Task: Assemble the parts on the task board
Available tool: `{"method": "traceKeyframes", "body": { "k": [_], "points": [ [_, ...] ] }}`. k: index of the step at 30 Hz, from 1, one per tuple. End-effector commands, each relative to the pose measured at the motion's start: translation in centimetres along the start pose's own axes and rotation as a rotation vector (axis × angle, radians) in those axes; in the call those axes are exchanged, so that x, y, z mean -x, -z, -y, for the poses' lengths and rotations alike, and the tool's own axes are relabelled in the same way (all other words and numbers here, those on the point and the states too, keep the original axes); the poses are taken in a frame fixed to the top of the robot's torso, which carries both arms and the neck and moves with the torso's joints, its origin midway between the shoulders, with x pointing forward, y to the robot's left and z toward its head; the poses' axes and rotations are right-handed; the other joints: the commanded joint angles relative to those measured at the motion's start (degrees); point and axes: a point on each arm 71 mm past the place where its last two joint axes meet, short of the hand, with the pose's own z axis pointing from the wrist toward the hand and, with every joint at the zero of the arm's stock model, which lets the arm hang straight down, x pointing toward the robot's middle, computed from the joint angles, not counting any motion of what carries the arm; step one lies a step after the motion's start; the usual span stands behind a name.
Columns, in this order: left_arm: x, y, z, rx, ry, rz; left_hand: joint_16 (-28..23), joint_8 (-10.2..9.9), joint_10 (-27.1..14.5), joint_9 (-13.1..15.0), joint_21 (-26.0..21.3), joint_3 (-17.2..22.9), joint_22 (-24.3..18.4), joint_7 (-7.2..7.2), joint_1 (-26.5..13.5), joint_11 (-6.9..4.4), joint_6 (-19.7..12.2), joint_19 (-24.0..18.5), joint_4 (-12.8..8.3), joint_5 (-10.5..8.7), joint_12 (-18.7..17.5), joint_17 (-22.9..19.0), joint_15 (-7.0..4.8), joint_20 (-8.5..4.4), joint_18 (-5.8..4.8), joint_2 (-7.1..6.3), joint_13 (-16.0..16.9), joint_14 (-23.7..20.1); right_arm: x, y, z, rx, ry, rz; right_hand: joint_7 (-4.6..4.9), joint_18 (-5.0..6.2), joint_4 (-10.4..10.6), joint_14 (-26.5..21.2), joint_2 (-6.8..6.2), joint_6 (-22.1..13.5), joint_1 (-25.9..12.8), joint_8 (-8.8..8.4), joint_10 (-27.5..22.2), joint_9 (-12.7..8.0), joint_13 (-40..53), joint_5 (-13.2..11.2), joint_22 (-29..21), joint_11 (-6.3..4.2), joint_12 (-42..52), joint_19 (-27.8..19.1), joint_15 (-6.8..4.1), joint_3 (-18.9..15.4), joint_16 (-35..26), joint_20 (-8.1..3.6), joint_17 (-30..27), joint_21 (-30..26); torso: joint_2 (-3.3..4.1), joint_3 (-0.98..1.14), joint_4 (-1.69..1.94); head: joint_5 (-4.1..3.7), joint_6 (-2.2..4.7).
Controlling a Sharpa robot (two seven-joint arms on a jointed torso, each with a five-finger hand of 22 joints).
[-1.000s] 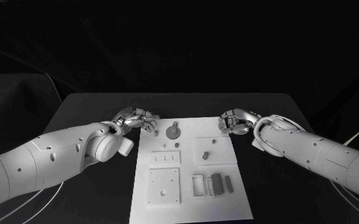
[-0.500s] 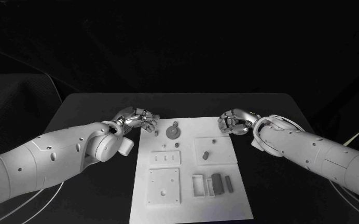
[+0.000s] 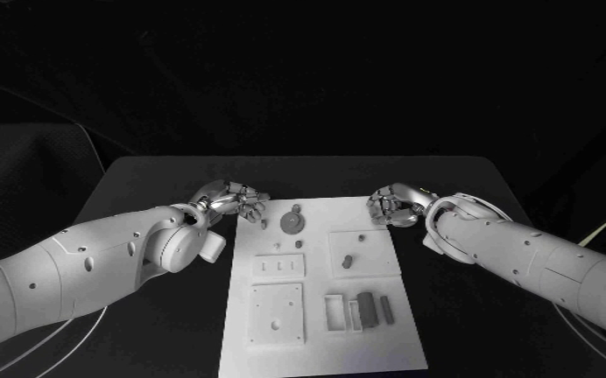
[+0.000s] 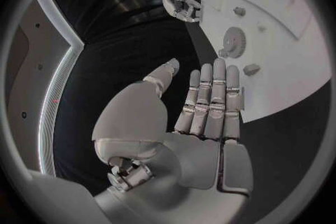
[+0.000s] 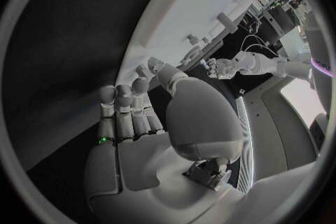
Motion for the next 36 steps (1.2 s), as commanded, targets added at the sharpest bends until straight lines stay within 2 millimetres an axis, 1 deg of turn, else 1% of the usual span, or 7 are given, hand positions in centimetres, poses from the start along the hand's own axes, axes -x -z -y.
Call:
{"method": "traceKeyframes", "body": {
  "k": [1,6,12,23,29,32,36],
  "points": [
    [-0.20,-0.03,0.30,-0.016,-0.001,-0.014,-0.3,-0.3,-0.1,-0.1,-0.3,-0.1,-0.1,-0.05,0.2,0.14,-0.2,0.0,-0.1,0.19,-0.2,0.1,0.19,0.26,1.06,-0.43,-0.1,-0.1,-0.33,-0.08,-0.08,0.009,0.006,-0.018,0.00,-0.36,0.0,-0.3,0.80,0.5,0.0,0.36,-0.5,0.1,0.0,0.2,-0.1,0.10,0.4,-0.3,-0.05,0.3,0.2,-0.12,0.0,0.6,0.08,-0.05,0.07,0.03,0.00],
    [-0.11,0.00,0.30,-0.015,-0.001,-0.013,-0.3,-0.3,-0.1,-0.1,-0.3,-0.1,-0.1,-0.05,0.2,0.14,-0.2,0.0,-0.1,0.19,-0.2,0.1,0.19,0.26,1.06,-0.43,-0.1,-0.1,-0.53,-0.05,-0.04,0.007,0.005,-0.020,0.06,-0.37,0.1,-0.2,0.94,0.8,0.0,0.51,-0.5,0.2,0.0,0.2,0.0,0.10,0.4,-0.2,-0.04,0.3,0.3,-0.13,0.0,0.6,0.12,0.00,0.07,0.22,-0.20],
    [-0.08,-0.01,0.28,-0.013,-0.001,-0.012,-0.4,-0.3,-0.1,-0.1,-0.3,-0.1,-0.1,-0.04,0.2,0.14,-0.2,0.0,-0.1,0.19,-0.2,0.1,0.20,0.26,1.06,-0.44,-0.1,-0.1,-0.43,0.08,0.15,0.003,0.007,-0.018,0.31,-0.38,0.2,-0.2,1.23,1.4,0.0,0.90,-0.5,0.4,0.0,0.2,0.0,0.07,0.6,-0.2,-0.02,0.4,0.4,-0.14,0.1,0.7,0.09,-0.03,0.01,0.29,-0.42],
    [-0.04,0.00,0.27,-0.013,-0.001,-0.013,-0.4,-0.3,-0.1,-0.1,-0.4,-0.1,-0.1,-0.03,0.2,0.15,-0.2,0.0,-0.1,0.19,-0.2,0.1,0.20,0.26,1.06,-0.45,-0.1,-0.1,-0.32,0.21,0.34,0.002,0.009,-0.016,0.77,-0.38,0.2,-0.1,1.50,2.6,0.0,1.55,-0.5,0.7,-0.1,0.2,0.0,0.02,0.8,-0.1,-0.01,0.6,0.6,-0.17,0.1,0.9,0.03,0.11,-0.12,0.12,-0.70],
    [-0.04,-0.01,0.27,-0.012,-0.001,-0.013,-0.4,-0.3,-0.1,-0.1,-0.4,-0.1,-0.1,-0.02,0.2,0.15,-0.2,0.0,-0.1,0.19,-0.2,0.1,0.20,0.26,1.06,-0.45,-0.1,-0.1,-0.36,0.18,0.22,0.006,0.008,-0.017,1.18,-0.38,0.2,-0.1,1.99,4.0,0.1,2.27,-0.5,1.1,-0.1,0.2,0.0,-0.02,1.0,-0.1,-0.03,0.8,0.8,-0.21,0.1,1.0,0.05,0.11,0.02,-0.01,-0.72],
    [-0.01,-0.01,0.26,-0.012,-0.001,-0.012,-0.4,-0.3,-0.1,-0.1,-0.4,-0.1,-0.1,-0.02,0.3,0.15,-0.3,0.0,-0.1,0.19,-0.2,0.1,0.20,0.26,1.06,-0.45,-0.1,-0.1,-0.40,0.15,0.11,0.009,0.007,-0.017,1.44,-0.39,0.2,-0.1,2.15,5.1,0.1,2.84,-0.6,1.4,-0.1,0.2,0.0,-0.04,1.1,0.0,-0.05,0.9,0.9,-0.23,0.1,1.1,0.05,0.12,0.03,-0.04,-0.73],
    [-0.01,0.00,0.26,-0.012,-0.001,-0.013,-0.4,-0.4,-0.1,-0.1,-0.4,-0.1,-0.1,-0.02,0.3,0.15,-0.3,0.0,-0.1,0.19,-0.3,0.1,0.20,0.26,1.05,-0.45,-0.1,-0.1,-0.43,0.12,0.04,0.008,0.007,-0.017,1.51,-0.39,0.2,0.0,2.13,5.4,0.0,3.00,-0.6,1.5,-0.1,0.2,0.0,-0.05,1.1,0.0,-0.06,0.9,0.9,-0.23,0.1,1.1,0.06,0.11,0.00,-0.02,-0.75]
  ]
}}
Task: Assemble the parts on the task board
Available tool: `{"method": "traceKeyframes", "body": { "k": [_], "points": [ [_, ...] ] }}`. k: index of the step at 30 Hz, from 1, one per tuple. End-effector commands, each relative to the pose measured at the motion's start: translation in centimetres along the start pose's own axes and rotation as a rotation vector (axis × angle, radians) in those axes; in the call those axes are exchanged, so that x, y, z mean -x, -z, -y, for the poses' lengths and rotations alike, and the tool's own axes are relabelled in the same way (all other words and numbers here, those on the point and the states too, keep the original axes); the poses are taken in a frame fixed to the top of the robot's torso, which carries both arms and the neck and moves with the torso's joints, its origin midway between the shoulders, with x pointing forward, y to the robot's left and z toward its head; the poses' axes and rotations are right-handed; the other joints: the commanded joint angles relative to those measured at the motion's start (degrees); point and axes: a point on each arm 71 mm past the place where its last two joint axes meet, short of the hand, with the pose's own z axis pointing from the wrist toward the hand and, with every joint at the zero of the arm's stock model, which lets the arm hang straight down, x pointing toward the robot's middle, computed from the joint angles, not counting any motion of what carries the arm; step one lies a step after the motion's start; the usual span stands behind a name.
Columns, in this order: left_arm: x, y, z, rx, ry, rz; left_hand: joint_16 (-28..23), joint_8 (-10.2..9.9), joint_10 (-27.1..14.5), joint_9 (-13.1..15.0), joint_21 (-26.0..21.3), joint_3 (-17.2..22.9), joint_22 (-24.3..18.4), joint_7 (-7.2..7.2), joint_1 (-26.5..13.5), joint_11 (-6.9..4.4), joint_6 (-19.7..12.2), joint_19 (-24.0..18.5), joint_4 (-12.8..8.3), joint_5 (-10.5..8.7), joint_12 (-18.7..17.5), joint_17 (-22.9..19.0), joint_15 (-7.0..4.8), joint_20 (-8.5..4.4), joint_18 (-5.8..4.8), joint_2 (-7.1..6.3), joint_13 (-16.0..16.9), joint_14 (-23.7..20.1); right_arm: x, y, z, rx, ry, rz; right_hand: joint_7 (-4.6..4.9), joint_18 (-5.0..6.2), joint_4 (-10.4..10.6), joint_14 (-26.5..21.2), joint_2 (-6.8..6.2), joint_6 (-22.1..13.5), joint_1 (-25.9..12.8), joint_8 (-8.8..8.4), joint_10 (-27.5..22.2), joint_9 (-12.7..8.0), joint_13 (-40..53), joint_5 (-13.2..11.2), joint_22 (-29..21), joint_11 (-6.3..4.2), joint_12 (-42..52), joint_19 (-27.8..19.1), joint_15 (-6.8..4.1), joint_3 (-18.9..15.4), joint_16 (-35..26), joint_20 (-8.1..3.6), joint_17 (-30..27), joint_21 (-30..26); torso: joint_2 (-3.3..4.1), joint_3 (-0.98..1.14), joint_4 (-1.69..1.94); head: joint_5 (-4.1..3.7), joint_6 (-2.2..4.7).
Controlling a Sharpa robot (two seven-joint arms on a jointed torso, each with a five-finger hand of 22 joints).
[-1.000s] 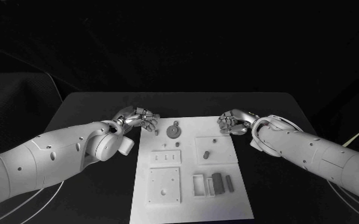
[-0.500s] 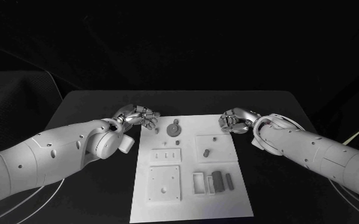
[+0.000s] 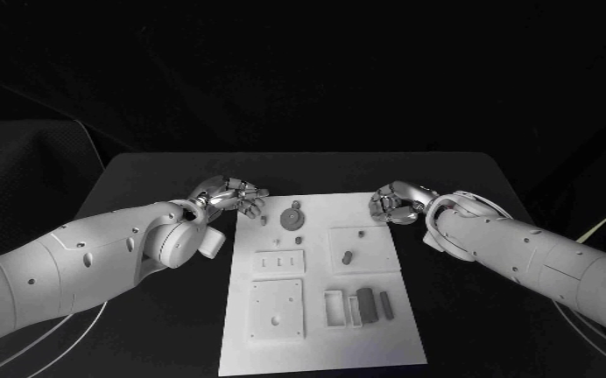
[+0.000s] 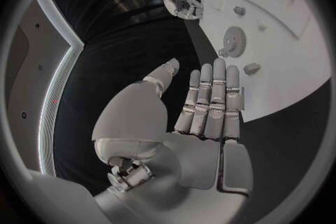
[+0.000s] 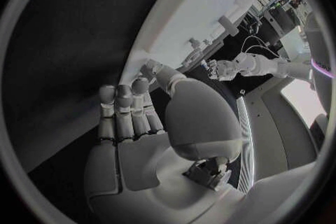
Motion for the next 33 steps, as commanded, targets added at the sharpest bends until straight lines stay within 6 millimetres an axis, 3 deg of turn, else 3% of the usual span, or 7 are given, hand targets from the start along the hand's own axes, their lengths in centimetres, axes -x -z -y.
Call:
{"method": "traceKeyframes", "body": {
  "k": [1,6,15,25,29,31,33],
  "points": [
    [-0.16,-0.02,0.20,-0.011,0.001,-0.015,-0.4,-0.4,-0.1,-0.1,-0.4,-0.1,-0.1,-0.05,0.3,0.15,-0.2,0.0,-0.1,0.19,-0.3,0.1,0.21,0.26,1.08,-0.46,-0.1,-0.1,-0.17,-0.03,-0.18,0.010,0.005,-0.011,0.06,-0.41,0.1,-0.1,0.64,0.3,0.0,0.32,-0.4,0.1,-0.1,0.2,0.0,0.16,0.3,0.0,-0.06,0.4,0.2,-0.23,0.1,1.1,0.03,0.00,0.01,0.02,-0.04],
    [-0.11,-0.02,0.18,-0.009,0.000,-0.013,-0.4,-0.4,-0.1,-0.1,-0.4,-0.1,-0.1,-0.04,0.3,0.15,-0.2,0.0,-0.1,0.19,-0.3,0.1,0.21,0.27,1.08,-0.46,-0.1,-0.1,-0.16,-0.03,-0.12,0.002,0.006,-0.010,0.49,-0.45,0.0,-0.1,-0.44,0.1,-0.5,0.09,-0.4,0.1,-0.1,0.1,0.0,0.14,0.4,-0.1,-0.04,0.0,0.3,-0.24,0.0,1.2,0.07,0.01,0.00,-0.01,-0.02],
    [-0.11,-0.03,0.16,-0.007,0.000,-0.014,-0.4,-0.4,-0.1,-0.1,-0.4,-0.1,-0.1,-0.03,0.3,0.16,-0.3,0.0,-0.1,0.18,-0.3,0.1,0.21,0.27,1.07,-0.49,-0.1,-0.1,-0.24,-0.10,-0.22,0.002,0.004,-0.015,0.88,-0.46,0.1,-0.1,-0.67,-0.4,-0.7,-0.24,-0.4,-0.1,-0.2,0.1,-0.1,0.12,0.5,-0.1,-0.03,-0.1,0.4,-0.25,0.0,1.3,0.09,0.03,0.01,-0.09,-0.03],
    [-0.15,-0.05,0.17,-0.008,0.000,-0.017,-0.4,-0.4,-0.2,-0.1,-0.4,-0.1,-0.1,-0.02,0.3,0.16,-0.3,-0.1,-0.1,0.18,-0.3,0.1,0.22,0.27,1.07,-0.50,-0.1,-0.1,-0.11,-0.17,-0.51,0.010,0.005,0.016,1.48,-0.29,0.2,0.0,1.07,1.7,-0.3,0.68,-0.3,0.5,-0.3,0.3,-0.1,-0.05,0.8,0.3,-0.14,0.9,0.6,-0.40,0.0,1.6,0.11,0.07,0.01,-0.22,-0.03],
    [-0.15,-0.04,0.16,-0.006,-0.001,-0.018,-0.4,-0.4,-0.2,-0.1,-0.4,-0.1,-0.1,-0.02,0.3,0.16,-0.3,-0.1,-0.1,0.19,-0.3,0.1,0.22,0.27,1.07,-0.48,-0.1,-0.1,-0.06,-0.14,-0.52,0.011,0.007,0.023,1.77,-0.15,0.0,0.2,1.94,3.6,1.3,1.26,-0.2,0.9,-0.6,0.4,-0.2,-0.27,1.1,0.4,-0.30,3.8,0.9,-0.51,-0.1,1.8,0.10,0.09,0.04,-0.28,-0.11],
    [-0.15,-0.04,0.16,-0.006,-0.014,-0.018,-0.4,-0.4,-0.2,-0.1,-0.4,-0.1,-0.1,-0.03,0.3,0.16,-0.3,-0.1,-0.1,0.20,-0.3,0.1,0.21,0.27,1.07,-0.43,-0.1,-0.1,-0.06,-0.13,-0.55,0.012,0.006,0.022,1.84,-0.15,-0.1,0.2,2.16,4.1,1.5,1.47,-0.3,1.0,-0.6,0.4,-0.2,-0.29,1.1,0.4,-0.32,4.2,0.9,-0.52,-0.1,1.8,0.11,0.09,0.04,-0.29,-0.11],
    [-0.16,-0.03,0.17,-0.007,-0.018,-0.021,-0.5,-0.5,-0.2,-0.1,-0.5,0.2,-0.1,-0.02,1.1,0.14,-0.2,-0.1,-0.4,0.25,-0.5,0.1,0.19,0.21,1.12,-0.16,-0.1,-0.2,-0.07,-0.11,-0.61,0.014,0.006,0.022,1.90,-0.20,0.0,0.2,1.47,4.8,1.1,1.71,-0.2,1.2,-0.6,-0.6,-0.2,-0.32,1.3,0.4,-0.38,4.3,1.1,-0.56,0.0,2.0,0.12,0.09,0.02,-0.09,-0.14]
  ]
}}
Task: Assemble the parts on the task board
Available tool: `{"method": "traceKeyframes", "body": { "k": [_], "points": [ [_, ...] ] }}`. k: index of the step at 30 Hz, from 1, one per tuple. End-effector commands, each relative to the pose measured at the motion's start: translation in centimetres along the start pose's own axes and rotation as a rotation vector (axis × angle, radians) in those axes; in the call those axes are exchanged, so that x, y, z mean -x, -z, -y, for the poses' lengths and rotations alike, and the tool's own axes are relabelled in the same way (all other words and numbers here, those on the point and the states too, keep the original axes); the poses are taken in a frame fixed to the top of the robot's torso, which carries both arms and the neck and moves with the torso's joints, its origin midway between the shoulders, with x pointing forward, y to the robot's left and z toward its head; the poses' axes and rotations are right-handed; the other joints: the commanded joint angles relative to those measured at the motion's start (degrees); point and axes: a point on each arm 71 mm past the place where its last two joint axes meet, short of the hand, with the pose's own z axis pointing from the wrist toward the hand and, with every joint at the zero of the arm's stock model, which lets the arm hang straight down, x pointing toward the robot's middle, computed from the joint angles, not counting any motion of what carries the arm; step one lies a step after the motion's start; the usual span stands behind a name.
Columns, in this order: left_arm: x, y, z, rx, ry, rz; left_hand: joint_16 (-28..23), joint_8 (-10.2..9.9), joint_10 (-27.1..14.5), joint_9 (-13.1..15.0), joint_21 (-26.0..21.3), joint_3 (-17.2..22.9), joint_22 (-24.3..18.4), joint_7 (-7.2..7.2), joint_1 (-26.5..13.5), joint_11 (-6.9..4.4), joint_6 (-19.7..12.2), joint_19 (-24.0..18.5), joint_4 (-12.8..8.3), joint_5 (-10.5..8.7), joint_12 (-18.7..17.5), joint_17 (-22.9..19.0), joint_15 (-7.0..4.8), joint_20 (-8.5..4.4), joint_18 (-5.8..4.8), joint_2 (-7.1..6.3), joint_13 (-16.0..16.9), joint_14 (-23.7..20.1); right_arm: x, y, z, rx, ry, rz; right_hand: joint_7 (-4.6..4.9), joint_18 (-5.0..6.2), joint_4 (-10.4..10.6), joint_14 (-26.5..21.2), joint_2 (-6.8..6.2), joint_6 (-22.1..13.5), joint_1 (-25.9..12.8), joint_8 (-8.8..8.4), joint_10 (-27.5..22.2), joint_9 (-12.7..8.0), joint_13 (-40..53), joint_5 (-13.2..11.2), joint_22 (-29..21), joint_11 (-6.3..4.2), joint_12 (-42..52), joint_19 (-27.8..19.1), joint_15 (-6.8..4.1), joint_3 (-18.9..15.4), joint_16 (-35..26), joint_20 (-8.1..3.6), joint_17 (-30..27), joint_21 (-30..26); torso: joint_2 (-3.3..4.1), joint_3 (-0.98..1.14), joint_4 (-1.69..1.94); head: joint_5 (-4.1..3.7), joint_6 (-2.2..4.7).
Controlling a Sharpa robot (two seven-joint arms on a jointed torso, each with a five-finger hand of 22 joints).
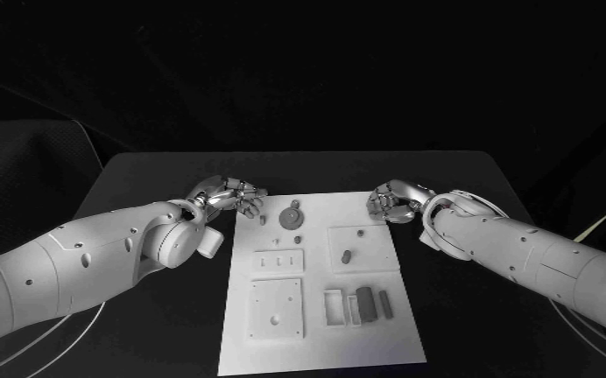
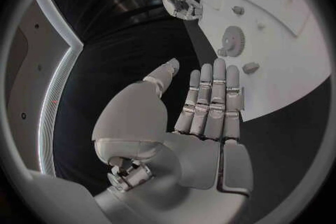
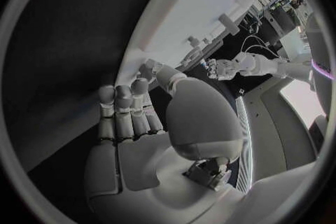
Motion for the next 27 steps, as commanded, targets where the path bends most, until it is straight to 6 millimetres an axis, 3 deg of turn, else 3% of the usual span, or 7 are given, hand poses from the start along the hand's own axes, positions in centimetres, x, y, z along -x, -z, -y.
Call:
{"method": "traceKeyframes", "body": {
  "k": [1,13,24,27],
  "points": [
    [-0.2,0.0,0.2,-0.009,-0.014,-0.021,-0.3,-0.3,-0.2,-0.1,-0.2,0.2,-0.1,-0.02,0.9,0.14,-0.2,-0.1,-0.3,0.25,-0.4,0.1,0.19,0.21,1.15,0.04,-0.1,-0.2,0.0,0.0,-0.2,0.007,0.005,0.009,0.45,-0.19,0.1,0.2,-0.32,1.2,0.4,0.47,-0.2,0.4,0.0,-0.2,0.0,-0.32,0.2,0.2,-0.38,0.1,0.4,-0.35,0.0,2.0,0.01,-0.01,-0.03,0.18,-0.08],
    [-0.3,-0.2,0.2,0.012,-0.038,-0.011,-0.3,-0.4,0.0,-0.1,-0.2,0.3,-0.1,0.04,1.1,0.15,-0.1,0.0,-0.3,0.18,-0.4,0.2,0.17,0.23,1.13,0.05,0.0,0.1,0.0,0.3,-0.9,0.019,0.000,0.018,0.56,-0.19,0.1,0.2,-0.42,1.7,0.3,0.73,-0.2,0.6,-0.1,-0.4,0.0,-0.36,0.3,0.2,-0.41,0.2,0.4,-0.39,0.0,2.1,0.01,0.07,-0.06,0.16,-0.01],
    [-1.1,-0.6,1.1,0.062,-0.146,-0.020,1.6,-0.3,3.6,-0.1,1.8,-1.1,0.8,-0.10,-0.9,-0.43,2.0,3.3,0.9,0.13,0.8,1.9,-0.79,-0.20,1.80,-0.39,0.8,4.3,1.5,-0.2,-4.2,0.063,-0.012,0.018,0.68,-0.19,0.1,0.2,-0.88,2.2,0.1,0.91,-0.2,0.7,-0.1,-0.5,0.0,-0.40,0.4,0.2,-0.42,0.1,0.5,-0.43,0.0,2.3,-0.24,0.12,-0.23,-0.09,0.58],
    [-1.5,-0.8,1.6,0.079,-0.189,-0.015,2.7,-0.3,6.2,-0.1,3.2,-2.4,1.3,-0.22,-3.2,-0.97,3.3,5.6,1.9,0.13,2.0,3.2,-1.55,-0.61,2.39,-0.81,1.5,6.9,1.9,-0.5,-5.4,0.070,-0.015,0.005,0.70,-0.19,0.2,0.3,-0.98,2.3,0.0,0.95,-0.2,0.7,-0.1,-0.5,0.0,-0.40,0.4,0.3,-0.42,0.1,0.5,-0.43,0.1,2.4,-0.57,0.19,-0.40,-0.21,0.84]
  ]
}}
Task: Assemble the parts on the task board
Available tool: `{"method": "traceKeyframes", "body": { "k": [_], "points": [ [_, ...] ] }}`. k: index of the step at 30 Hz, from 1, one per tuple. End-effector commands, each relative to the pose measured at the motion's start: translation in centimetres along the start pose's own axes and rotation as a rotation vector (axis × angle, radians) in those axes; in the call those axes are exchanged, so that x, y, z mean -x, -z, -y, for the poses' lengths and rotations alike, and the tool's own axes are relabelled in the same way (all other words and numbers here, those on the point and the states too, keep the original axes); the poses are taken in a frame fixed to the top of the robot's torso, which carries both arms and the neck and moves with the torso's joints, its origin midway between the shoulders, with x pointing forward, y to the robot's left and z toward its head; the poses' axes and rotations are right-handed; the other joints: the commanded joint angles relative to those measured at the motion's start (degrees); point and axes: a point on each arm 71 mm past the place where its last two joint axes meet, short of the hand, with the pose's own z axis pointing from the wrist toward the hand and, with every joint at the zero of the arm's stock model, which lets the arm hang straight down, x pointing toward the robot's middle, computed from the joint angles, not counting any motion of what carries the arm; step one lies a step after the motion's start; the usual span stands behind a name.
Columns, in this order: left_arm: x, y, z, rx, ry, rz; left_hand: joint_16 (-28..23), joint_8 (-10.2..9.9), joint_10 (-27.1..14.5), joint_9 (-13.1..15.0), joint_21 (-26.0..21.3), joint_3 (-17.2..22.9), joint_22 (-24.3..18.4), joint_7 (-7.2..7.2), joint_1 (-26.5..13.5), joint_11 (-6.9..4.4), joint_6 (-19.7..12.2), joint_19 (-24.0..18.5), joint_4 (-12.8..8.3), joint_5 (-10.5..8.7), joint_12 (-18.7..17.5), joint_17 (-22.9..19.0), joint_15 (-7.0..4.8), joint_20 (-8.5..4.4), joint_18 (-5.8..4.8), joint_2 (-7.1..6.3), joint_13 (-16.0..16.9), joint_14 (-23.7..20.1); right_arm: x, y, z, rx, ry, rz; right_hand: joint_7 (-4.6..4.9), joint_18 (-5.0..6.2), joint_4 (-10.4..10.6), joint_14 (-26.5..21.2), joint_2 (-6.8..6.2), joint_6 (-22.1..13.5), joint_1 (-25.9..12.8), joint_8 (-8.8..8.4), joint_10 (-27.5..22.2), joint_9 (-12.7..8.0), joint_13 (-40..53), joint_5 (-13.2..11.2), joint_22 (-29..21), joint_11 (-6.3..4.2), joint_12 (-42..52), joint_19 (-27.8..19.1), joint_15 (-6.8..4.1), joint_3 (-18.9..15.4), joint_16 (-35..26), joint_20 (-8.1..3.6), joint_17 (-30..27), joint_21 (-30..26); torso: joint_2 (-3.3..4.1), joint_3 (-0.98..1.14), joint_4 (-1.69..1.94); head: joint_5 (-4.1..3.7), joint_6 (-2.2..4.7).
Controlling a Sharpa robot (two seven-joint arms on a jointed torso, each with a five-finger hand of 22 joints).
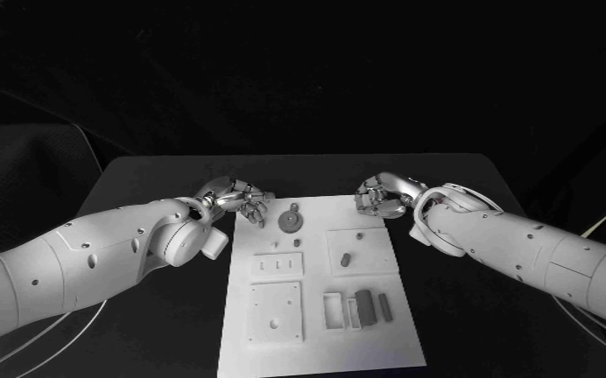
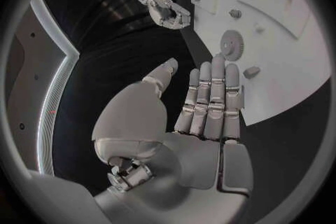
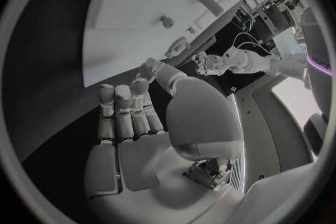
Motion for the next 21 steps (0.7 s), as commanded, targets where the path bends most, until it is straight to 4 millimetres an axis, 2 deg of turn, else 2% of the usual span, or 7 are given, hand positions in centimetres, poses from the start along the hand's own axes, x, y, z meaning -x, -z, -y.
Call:
{"method": "traceKeyframes", "body": {
  "k": [1,7,9,11,16,21],
  "points": [
    [-0.4,-0.3,0.6,0.054,-0.106,0.009,1.4,-0.3,2.1,0.0,1.6,-1.0,0.6,-0.15,-1.2,-0.53,1.3,2.4,0.2,0.14,1.1,1.5,-0.90,-0.48,1.43,-0.16,0.6,2.9,0.3,-0.4,-1.2,-0.021,0.000,-0.026,0.88,-0.18,0.2,0.1,-0.35,1.4,-0.2,0.16,0.0,0.7,0.0,-0.3,0.0,-0.19,0.4,0.1,-0.23,0.1,0.4,-0.23,0.1,2.4,-0.51,0.06,-0.31,-0.06,0.24],
    [-1.6,-1.0,1.9,0.099,-0.168,0.003,4.3,0.4,6.5,0.4,4.6,-1.9,1.6,-0.58,-2.4,-1.85,4.8,6.4,0.4,0.13,3.6,5.0,-2.65,-1.33,2.59,-0.17,2.1,7.3,-0.3,-1.4,-3.8,-0.014,0.014,-0.088,0.89,-0.18,0.3,0.1,-0.70,1.6,-0.6,0.24,0.1,0.7,0.0,-0.3,0.1,-0.21,0.4,0.2,-0.23,-0.1,0.4,-0.27,0.1,2.5,-1.67,0.10,-0.88,0.26,0.32],
    [-1.9,-1.1,2.3,0.111,-0.171,-0.002,4.5,0.4,6.9,0.4,4.8,-1.9,1.7,-0.62,-2.5,-1.98,5.0,6.7,0.4,0.13,3.8,5.4,-2.79,-1.39,2.67,-0.18,2.3,7.6,-0.6,-1.6,-4.4,-0.013,0.018,-0.099,0.89,-0.19,0.3,0.1,-0.74,1.6,-0.6,0.25,0.1,0.7,0.0,-0.3,0.1,-0.21,0.5,0.2,-0.23,-0.1,0.4,-0.27,0.1,2.5,-2.01,0.11,-1.01,0.38,0.41],
    [-2.5,-1.4,2.9,0.119,-0.175,-0.008,6.1,0.6,8.9,0.6,6.2,-2.3,2.2,-0.81,-2.8,-2.70,6.4,8.4,0.4,0.12,5.2,7.4,-3.55,-1.75,3.10,-0.34,3.2,9.0,-1.0,-1.8,-5.1,-0.010,0.018,-0.118,0.90,-0.19,0.4,0.1,-0.80,1.7,-0.7,0.26,0.1,0.8,0.0,-0.3,0.1,-0.21,0.5,0.2,-0.23,-0.1,0.5,-0.27,0.1,2.6,-2.36,0.10,-1.09,0.53,0.38],
    [-3.9,-2.0,3.9,0.137,-0.183,-0.017,9.5,0.1,10.2,0.5,8.3,-4.0,3.0,-0.96,-4.8,-3.40,7.7,10.5,1.0,0.05,7.3,10.9,-4.30,-2.36,3.50,-1.19,4.7,9.3,-2.0,-2.7,-6.9,0.004,0.024,-0.139,0.92,-0.19,0.5,0.2,-0.90,1.8,-0.9,0.28,0.1,0.8,0.0,-0.3,0.1,-0.22,0.5,0.3,-0.23,-0.2,0.5,-0.28,0.1,2.6,-3.13,0.06,-1.15,0.83,0.48],
    [-5.3,-2.7,4.5,0.141,-0.186,-0.012,11.0,-0.4,10.1,0.5,8.9,-6.5,3.2,-1.07,-7.7,-3.63,8.4,10.7,1.9,0.04,8.4,12.8,-4.57,-2.65,3.59,-1.49,5.4,8.8,-2.8,-3.4,-8.4,0.009,0.019,-0.162,0.92,-0.19,0.5,0.2,-0.91,1.8,-1.0,0.30,0.2,0.8,0.0,-0.3,0.1,-0.22,0.5,0.3,-0.23,-0.2,0.5,-0.29,0.1,2.7,-3.63,-0.05,-1.01,0.81,0.61]
  ]
}}
